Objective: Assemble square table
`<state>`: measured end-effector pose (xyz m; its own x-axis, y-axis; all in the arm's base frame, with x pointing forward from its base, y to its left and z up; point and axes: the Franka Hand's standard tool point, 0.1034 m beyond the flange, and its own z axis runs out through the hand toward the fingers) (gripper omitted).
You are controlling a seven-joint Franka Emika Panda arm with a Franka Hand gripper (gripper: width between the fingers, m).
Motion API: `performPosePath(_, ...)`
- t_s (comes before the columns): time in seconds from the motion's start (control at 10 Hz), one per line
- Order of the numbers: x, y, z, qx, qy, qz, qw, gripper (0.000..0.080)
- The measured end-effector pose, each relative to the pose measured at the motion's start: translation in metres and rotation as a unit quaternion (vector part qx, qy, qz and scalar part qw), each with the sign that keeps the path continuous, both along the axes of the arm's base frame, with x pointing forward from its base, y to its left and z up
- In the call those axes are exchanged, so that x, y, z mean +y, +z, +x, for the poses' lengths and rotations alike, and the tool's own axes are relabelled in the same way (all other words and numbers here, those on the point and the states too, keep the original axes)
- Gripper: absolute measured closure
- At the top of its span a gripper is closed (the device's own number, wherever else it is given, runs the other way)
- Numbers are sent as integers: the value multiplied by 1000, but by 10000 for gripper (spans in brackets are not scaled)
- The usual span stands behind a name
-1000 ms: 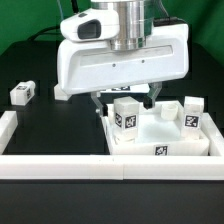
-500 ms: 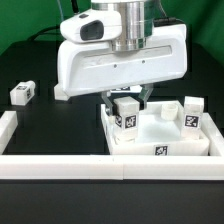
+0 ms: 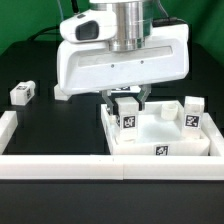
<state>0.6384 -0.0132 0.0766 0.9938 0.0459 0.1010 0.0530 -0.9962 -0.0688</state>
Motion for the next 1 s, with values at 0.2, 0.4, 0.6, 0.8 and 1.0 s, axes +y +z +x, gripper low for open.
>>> performPosePath(0.2,2,0,0,9,-121,14,992,510)
performPosePath(0.4,2,-1,-1,17,-219,24,975,509)
performPosePath(0.6,2,-2,0,25,-320,34,946,509)
performPosePath(0.8,3,-2,-1,30,-398,39,916,509)
performPosePath(1.0,3,-2,-1,30,-394,40,918,486)
